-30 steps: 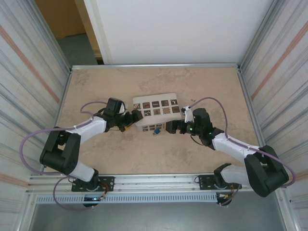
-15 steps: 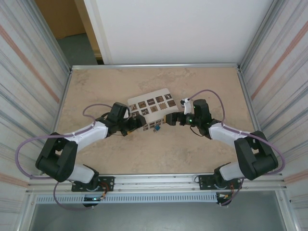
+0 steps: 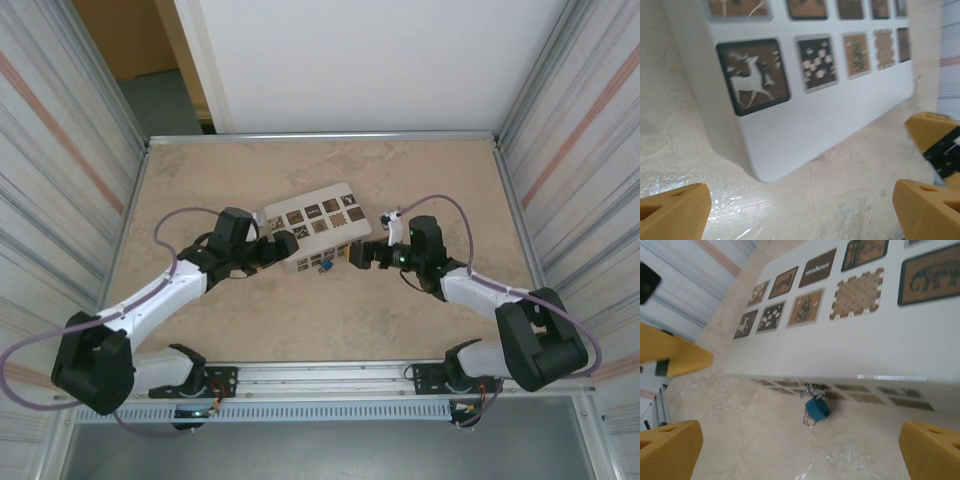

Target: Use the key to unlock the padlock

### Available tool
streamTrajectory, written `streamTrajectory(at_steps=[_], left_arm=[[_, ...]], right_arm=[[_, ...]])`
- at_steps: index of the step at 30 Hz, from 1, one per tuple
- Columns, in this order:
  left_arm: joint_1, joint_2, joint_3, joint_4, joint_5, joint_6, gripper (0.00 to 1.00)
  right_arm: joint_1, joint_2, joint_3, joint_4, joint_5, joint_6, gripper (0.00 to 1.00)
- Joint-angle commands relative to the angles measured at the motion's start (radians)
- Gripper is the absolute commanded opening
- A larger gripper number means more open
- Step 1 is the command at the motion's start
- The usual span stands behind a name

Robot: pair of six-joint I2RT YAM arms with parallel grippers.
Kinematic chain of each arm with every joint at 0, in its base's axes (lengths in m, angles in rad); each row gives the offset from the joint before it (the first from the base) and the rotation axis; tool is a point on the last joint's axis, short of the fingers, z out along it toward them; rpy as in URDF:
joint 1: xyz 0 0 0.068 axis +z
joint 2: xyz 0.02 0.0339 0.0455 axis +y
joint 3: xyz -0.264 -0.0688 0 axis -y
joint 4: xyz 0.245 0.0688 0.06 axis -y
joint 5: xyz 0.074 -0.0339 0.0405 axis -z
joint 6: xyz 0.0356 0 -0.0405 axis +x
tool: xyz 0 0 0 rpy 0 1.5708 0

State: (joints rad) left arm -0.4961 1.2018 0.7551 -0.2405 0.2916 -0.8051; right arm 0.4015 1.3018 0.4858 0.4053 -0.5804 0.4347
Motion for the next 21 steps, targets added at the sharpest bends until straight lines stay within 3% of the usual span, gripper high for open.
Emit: streamTrajectory(at_steps=[1, 13, 21], left_arm=[[-0.002, -0.06, 0.059, -0.055, -0.024, 0.06, 0.92], [-0.002, 0.049, 0.194, -0.037, 0.069, 0.082, 0.47], [0.006, 0.136, 0.215, 0.018, 0.09, 0.064, 0.39]], right_arm=[[0.037, -0.034, -0.03, 0.041, -0.019, 0.031, 0.96], [0.146, 0.086, -0.004, 0.145, 0.035, 0.046, 0.87], [0.183, 0.21, 0.035, 0.19, 0.092, 0.039, 0.82]])
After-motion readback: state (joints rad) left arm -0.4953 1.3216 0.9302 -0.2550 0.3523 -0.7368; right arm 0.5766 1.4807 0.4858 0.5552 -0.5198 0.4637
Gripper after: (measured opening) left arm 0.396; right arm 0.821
